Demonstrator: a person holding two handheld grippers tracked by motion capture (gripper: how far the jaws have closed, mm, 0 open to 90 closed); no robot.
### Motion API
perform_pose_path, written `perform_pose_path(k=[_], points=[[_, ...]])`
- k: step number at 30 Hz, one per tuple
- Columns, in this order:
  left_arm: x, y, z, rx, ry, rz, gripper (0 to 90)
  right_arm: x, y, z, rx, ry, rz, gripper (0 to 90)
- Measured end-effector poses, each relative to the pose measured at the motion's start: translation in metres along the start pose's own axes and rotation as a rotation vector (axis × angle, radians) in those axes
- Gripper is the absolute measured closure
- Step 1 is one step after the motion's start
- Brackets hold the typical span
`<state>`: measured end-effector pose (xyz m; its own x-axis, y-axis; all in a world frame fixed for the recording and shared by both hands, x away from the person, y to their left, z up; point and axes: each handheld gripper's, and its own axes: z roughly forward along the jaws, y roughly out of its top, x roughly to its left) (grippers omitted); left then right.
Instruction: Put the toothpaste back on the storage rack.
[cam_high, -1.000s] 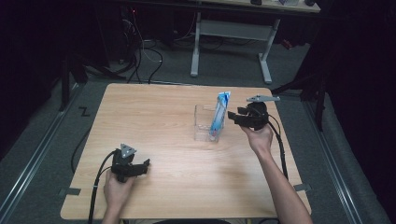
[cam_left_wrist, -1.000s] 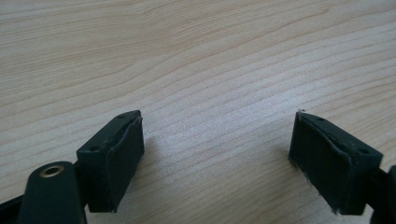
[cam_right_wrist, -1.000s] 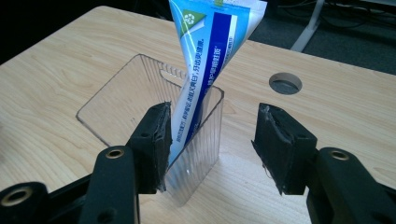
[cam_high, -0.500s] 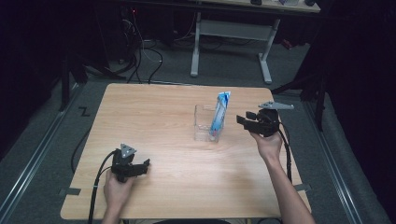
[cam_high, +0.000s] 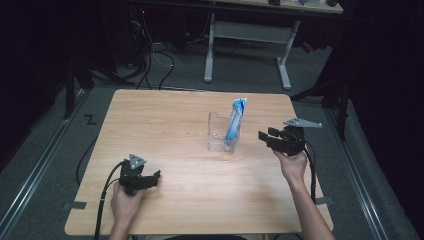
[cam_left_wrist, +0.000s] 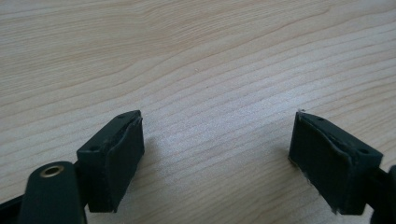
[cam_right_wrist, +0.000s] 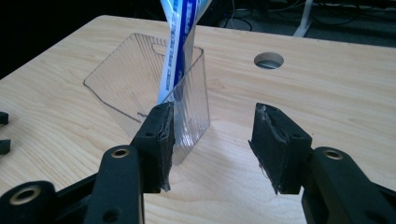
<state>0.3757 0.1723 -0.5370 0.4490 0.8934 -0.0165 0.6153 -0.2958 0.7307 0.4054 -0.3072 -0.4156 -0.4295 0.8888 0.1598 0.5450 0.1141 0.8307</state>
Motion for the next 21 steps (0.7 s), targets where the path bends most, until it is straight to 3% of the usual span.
perform_pose_path(k=[21], points=[[0.0,0.0,0.0,0.0,0.0,0.0,18.4,-0.008,-0.033,-0.005,0.003,-0.041,0.036,49.4]])
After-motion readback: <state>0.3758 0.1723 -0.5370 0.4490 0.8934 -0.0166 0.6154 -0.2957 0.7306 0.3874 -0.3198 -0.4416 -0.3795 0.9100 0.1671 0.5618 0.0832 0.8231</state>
